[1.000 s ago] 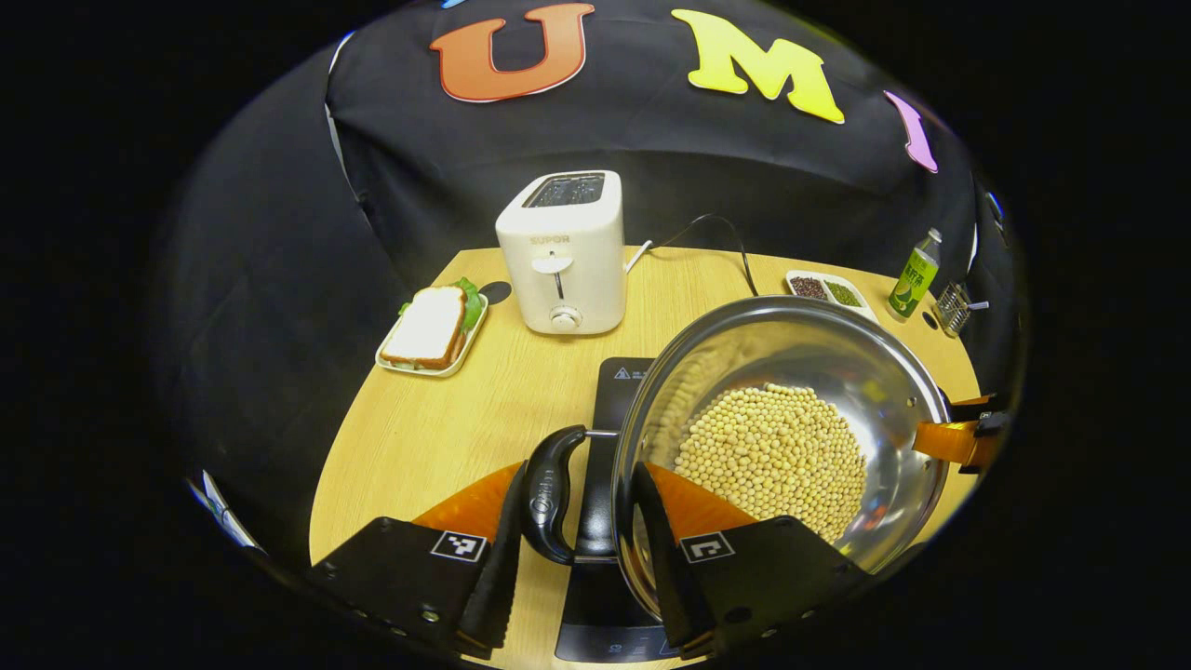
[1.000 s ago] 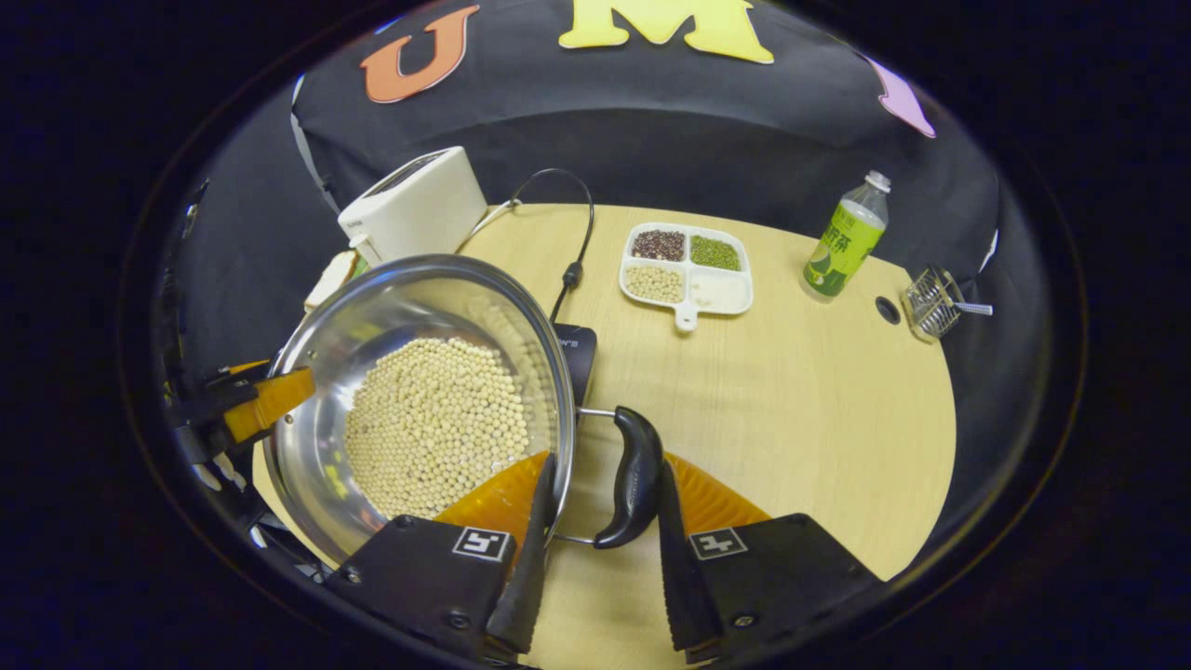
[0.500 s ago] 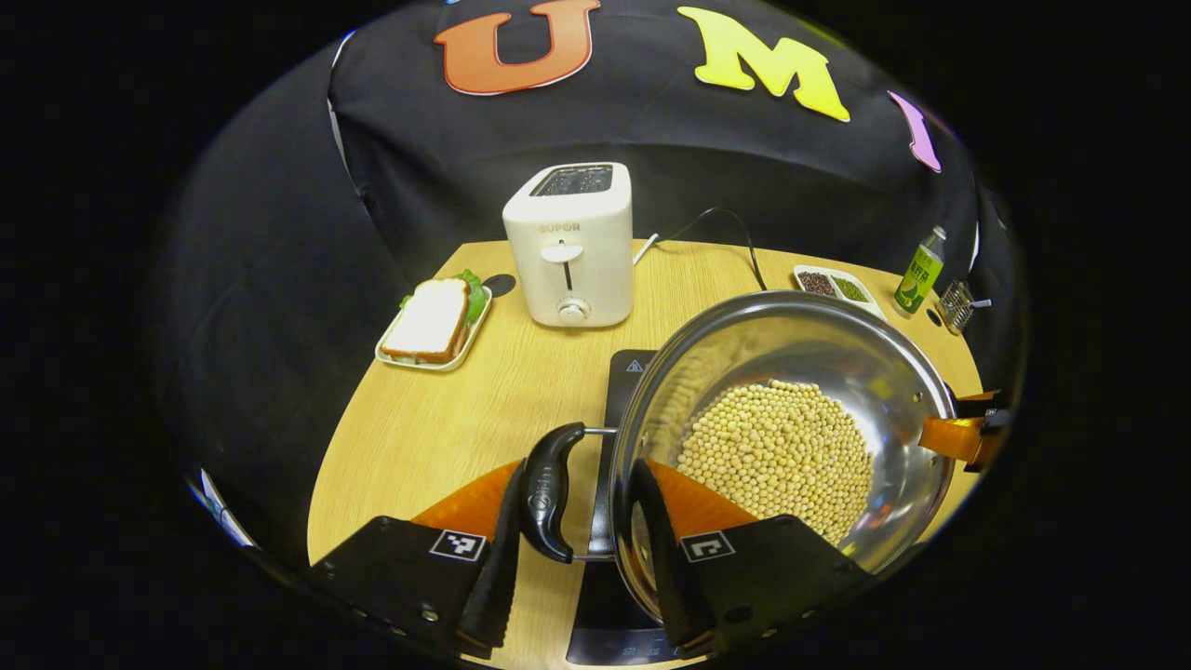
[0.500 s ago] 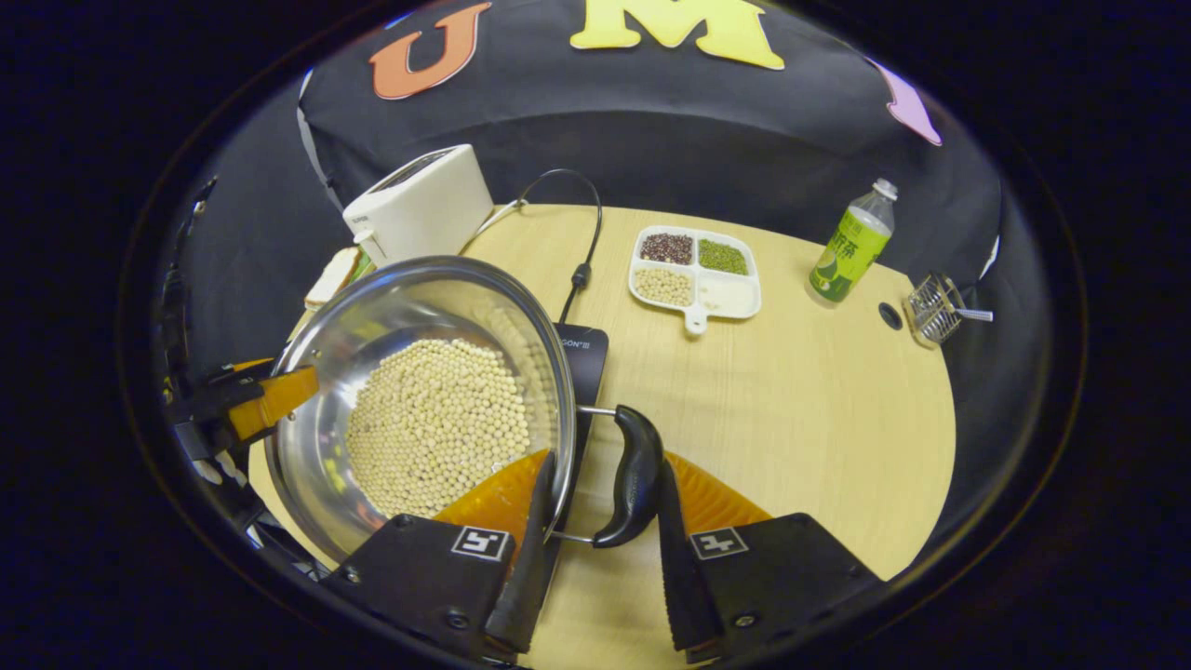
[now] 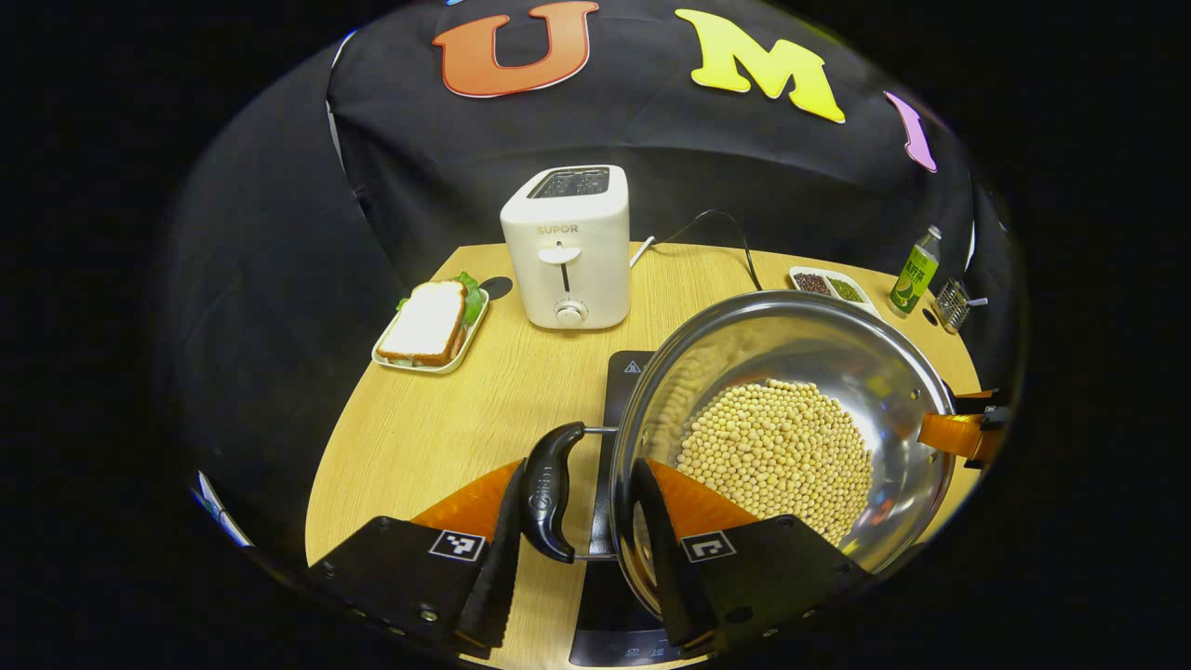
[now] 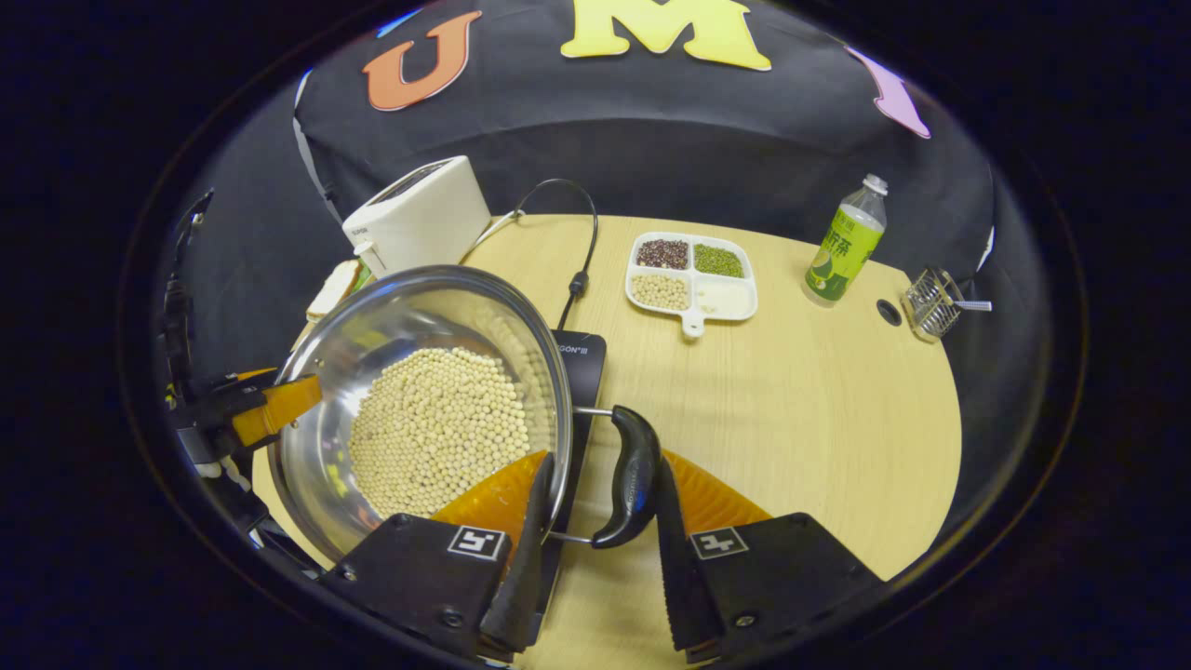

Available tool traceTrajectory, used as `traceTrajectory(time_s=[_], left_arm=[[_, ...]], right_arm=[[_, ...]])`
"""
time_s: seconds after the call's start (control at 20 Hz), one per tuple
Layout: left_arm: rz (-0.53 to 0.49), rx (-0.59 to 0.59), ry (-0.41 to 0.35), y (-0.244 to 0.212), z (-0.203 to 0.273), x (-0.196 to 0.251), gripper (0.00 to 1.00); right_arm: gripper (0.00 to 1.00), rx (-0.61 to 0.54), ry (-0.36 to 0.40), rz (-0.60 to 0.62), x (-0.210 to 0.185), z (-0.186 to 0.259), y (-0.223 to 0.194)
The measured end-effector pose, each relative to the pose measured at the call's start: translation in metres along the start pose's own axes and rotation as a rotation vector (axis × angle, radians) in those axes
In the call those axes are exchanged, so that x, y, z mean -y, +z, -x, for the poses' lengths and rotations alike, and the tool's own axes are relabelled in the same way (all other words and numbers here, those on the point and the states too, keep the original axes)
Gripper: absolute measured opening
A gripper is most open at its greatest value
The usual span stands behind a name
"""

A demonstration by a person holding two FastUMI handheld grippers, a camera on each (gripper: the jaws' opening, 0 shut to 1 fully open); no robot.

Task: First push the handle of the pot to place it horizontally, then grasp the pot with both hands and set it on the induction cooktop.

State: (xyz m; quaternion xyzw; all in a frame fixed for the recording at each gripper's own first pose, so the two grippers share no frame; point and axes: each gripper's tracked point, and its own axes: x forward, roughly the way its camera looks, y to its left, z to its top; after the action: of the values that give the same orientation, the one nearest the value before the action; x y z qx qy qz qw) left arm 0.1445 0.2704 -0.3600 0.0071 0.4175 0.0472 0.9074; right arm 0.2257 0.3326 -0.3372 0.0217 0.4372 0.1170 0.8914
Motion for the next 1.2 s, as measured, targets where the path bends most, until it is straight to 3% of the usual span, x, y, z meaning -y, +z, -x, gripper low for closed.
traceTrajectory(time_s=[0.05, 0.3, 0.35, 0.4, 0.45, 0.55, 0.6, 0.65, 0.7, 0.8, 1.2], left_arm=[[-0.001, -0.001, 0.000, 0.000, 0.000, 0.000, 0.61], [-0.009, 0.008, -0.006, 0.000, 0.000, 0.000, 0.64], [-0.015, 0.010, -0.010, 0.001, 0.001, 0.000, 0.65], [-0.019, 0.021, -0.002, 0.003, 0.002, -0.003, 0.78], [-0.017, 0.044, -0.006, 0.007, 0.004, -0.004, 0.70], [-0.004, 0.092, 0.007, 0.015, 0.010, -0.008, 0.71], [-0.001, 0.110, 0.017, 0.018, 0.013, -0.010, 0.81], [-0.002, 0.115, 0.026, 0.018, 0.016, -0.012, 0.77], [-0.007, 0.127, 0.038, 0.020, 0.022, -0.014, 0.97], [-0.020, 0.166, 0.069, 0.028, 0.029, -0.021, 0.97], [-0.032, 0.271, 0.072, 0.049, 0.072, -0.008, 0.97]], right_arm=[[0.58, 0.001, 0.000, -0.001, 0.000, 0.000, 0.000], [0.58, 0.022, 0.016, -0.005, -0.001, -0.001, 0.003], [0.58, 0.029, 0.027, -0.013, -0.002, 0.000, 0.002], [0.60, 0.033, 0.035, -0.017, -0.002, 0.001, 0.002], [0.62, 0.036, 0.040, -0.021, -0.001, 0.003, 0.001], [0.66, 0.065, 0.035, -0.019, 0.002, 0.007, 0.004], [0.72, 0.110, 0.033, -0.011, 0.002, 0.012, 0.013], [0.72, 0.154, 0.030, 0.015, 0.002, 0.019, 0.022], [0.72, 0.201, 0.027, 0.048, 0.002, 0.027, 0.032], [0.82, 0.257, 0.012, 0.111, 0.003, 0.041, 0.043], [0.82, 0.328, 0.029, 0.149, 0.000, 0.073, 0.044]])
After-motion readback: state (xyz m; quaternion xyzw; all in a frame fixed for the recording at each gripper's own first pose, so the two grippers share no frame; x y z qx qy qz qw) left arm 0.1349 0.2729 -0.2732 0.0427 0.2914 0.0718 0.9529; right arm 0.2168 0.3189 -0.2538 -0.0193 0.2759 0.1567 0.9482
